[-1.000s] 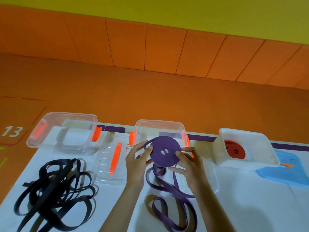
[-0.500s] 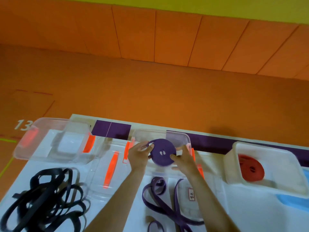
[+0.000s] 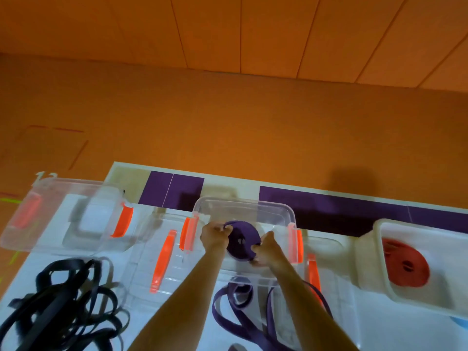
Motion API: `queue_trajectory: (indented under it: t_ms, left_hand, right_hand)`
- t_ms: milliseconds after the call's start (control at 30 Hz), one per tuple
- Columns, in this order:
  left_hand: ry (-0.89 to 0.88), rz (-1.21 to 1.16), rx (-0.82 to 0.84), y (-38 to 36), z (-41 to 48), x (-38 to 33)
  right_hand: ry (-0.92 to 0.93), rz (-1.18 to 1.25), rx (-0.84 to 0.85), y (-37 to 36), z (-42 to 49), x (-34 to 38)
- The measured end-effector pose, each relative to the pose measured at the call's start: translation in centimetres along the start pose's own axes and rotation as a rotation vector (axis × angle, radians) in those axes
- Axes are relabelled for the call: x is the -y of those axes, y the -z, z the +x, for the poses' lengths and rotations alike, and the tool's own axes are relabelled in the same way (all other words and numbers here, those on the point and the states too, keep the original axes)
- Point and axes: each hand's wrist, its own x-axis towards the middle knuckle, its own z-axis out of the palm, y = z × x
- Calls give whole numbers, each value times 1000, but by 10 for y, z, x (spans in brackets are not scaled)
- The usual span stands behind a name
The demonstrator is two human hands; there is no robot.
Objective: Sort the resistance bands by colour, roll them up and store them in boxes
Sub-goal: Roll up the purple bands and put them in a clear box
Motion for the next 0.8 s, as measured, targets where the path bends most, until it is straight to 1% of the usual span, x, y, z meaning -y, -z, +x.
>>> queue_trajectory:
  t_ms: [200, 300, 433, 500, 600, 667, 733, 800]
  left_hand:
    - [-11, 56, 18, -11, 15, 2]
    - [-4, 77, 17, -15, 23, 1]
    - [-55, 128, -5, -17, 24, 0]
    - [-91, 208, 15, -14, 22, -3]
    - [-166, 425, 82, -1, 15, -12]
    - [-262, 496, 118, 15, 2, -22]
    - [-440, 576, 111, 39, -21, -30]
    - [-659, 674, 61, 64, -51, -31]
  right_hand:
    - [39, -117, -53, -5, 19, -5]
    - [52, -229, -49, -8, 24, -5]
    - [73, -389, -84, -10, 25, -7]
    - [84, -456, -88, -6, 23, -2]
    - [148, -531, -109, 6, 10, 10]
    - [283, -548, -178, 16, -10, 16]
    - [457, -507, -265, 26, -41, 18]
    - [607, -462, -353, 32, -78, 12]
